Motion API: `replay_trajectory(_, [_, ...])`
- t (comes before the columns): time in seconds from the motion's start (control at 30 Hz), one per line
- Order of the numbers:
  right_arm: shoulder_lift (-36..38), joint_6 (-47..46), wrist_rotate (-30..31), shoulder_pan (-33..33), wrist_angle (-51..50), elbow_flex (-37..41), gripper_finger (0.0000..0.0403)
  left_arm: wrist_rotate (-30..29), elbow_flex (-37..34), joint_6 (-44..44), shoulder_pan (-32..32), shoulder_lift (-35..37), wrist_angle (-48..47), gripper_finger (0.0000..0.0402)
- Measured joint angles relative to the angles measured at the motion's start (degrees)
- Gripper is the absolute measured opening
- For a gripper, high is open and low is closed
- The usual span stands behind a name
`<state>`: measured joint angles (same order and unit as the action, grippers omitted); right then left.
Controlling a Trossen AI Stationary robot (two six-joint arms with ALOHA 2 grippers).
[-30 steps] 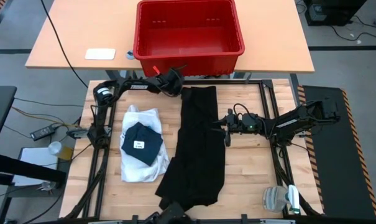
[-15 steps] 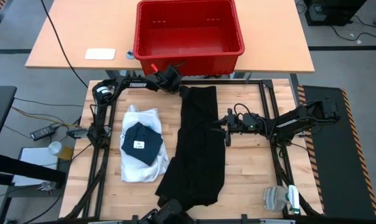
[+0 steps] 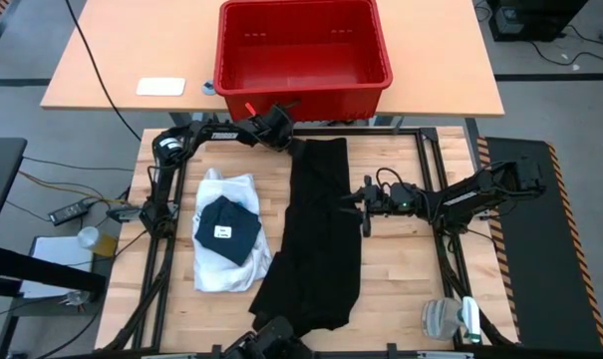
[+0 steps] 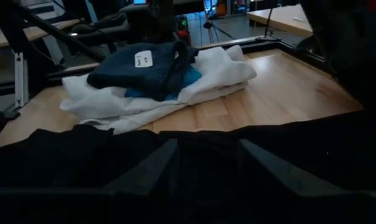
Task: Fold laundry
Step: Fold the black shirt
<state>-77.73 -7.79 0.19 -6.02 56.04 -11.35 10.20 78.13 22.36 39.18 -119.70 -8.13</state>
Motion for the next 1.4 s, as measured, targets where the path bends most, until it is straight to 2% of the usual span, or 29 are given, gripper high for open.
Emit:
replay_trajectory(0.27, [0.0,-0.2,0.1,0.0,1.1,0.0,0.0172,0.1,0.0,-5.5,0.0,0.2,-1.5,0.0015])
replay_trajectory(0.43, [0.0,-1.0,0.9,0.0,0.0,0.0,0.0172,0.2,2.7,-8.7,0.2,0.3,-5.7,0.0003])
replay_trajectory(0.6, [0.0,-4.2,1.8,-1.7,-2.2,-0.1,0.0171,-0.9,8.4,-16.9,-0.9,1.8,-13.6,0.0002])
replay_trajectory(0.7, [0.0,-8.8,1.6,-7.4,-10.1,-2.2,0.0167,-3.7,10.5,-24.2,-2.4,3.6,-16.3,0.0001])
replay_trajectory(0.8, [0.0,-9.0,-0.9,-13.0,-19.3,-5.2,0.0163,-4.6,11.0,-29.3,-3.6,4.9,-16.8,0.0001])
replay_trajectory(0.97, [0.0,-4.7,-0.3,-22.5,-22.0,-7.8,0.0168,-4.8,10.7,-34.0,-4.2,5.1,-20.8,0.0001])
replay_trajectory(1.07, [-0.3,-5.6,-6.7,-30.5,-24.1,-9.6,0.0178,-4.9,8.9,-34.2,-4.6,5.1,-19.7,0.0])
replay_trajectory(1.17, [-3.3,-5.6,-9.2,-34.1,-26.8,-12.3,0.0191,-4.9,8.1,-35.5,-5.4,5.1,-19.7,0.0])
replay_trajectory(1.4, [-15.7,-7.2,-9.1,-35.5,-38.0,-25.2,0.0224,-5.0,7.7,-38.7,-9.1,5.1,-19.3,0.0])
